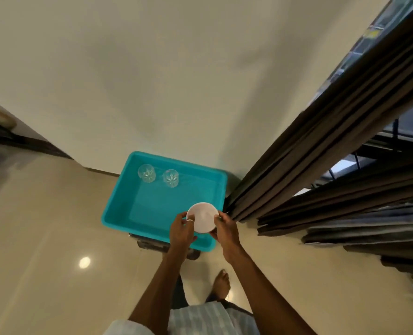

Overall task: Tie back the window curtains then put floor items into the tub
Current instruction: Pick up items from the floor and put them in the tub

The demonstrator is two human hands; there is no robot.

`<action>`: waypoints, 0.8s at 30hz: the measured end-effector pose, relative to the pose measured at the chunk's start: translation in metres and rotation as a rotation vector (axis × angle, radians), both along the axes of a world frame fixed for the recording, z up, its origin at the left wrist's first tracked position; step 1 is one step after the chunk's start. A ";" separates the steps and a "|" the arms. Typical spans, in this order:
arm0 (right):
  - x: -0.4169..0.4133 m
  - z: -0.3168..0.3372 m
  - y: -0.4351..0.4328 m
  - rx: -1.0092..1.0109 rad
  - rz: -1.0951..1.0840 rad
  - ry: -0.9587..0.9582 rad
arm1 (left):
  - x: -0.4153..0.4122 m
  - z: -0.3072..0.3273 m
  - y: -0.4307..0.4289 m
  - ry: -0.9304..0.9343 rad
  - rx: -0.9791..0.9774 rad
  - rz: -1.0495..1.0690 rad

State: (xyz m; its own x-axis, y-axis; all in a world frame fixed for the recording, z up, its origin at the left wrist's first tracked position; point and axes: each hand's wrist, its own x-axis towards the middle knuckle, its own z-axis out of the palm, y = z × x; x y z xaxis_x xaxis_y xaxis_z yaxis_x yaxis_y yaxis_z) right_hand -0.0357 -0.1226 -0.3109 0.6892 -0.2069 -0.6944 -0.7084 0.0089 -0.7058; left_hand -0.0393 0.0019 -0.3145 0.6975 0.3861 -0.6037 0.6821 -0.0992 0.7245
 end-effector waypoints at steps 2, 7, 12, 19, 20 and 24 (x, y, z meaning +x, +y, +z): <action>0.006 -0.001 0.013 0.000 -0.046 0.004 | 0.015 -0.005 0.013 -0.005 0.029 -0.067; 0.045 -0.004 0.048 -0.017 -0.155 0.010 | 0.063 -0.005 0.046 -0.051 0.011 -0.171; 0.086 -0.020 0.072 -0.083 -0.127 0.025 | 0.103 -0.016 0.075 -0.071 -0.051 -0.272; 0.127 -0.080 0.075 -0.254 -0.089 0.117 | 0.153 -0.073 0.083 0.035 -0.032 -0.381; 0.132 -0.091 0.074 -0.273 -0.077 0.128 | 0.158 -0.083 0.082 0.045 -0.025 -0.402; 0.155 -0.127 0.067 -0.319 -0.064 0.141 | 0.181 -0.118 0.072 0.073 -0.049 -0.405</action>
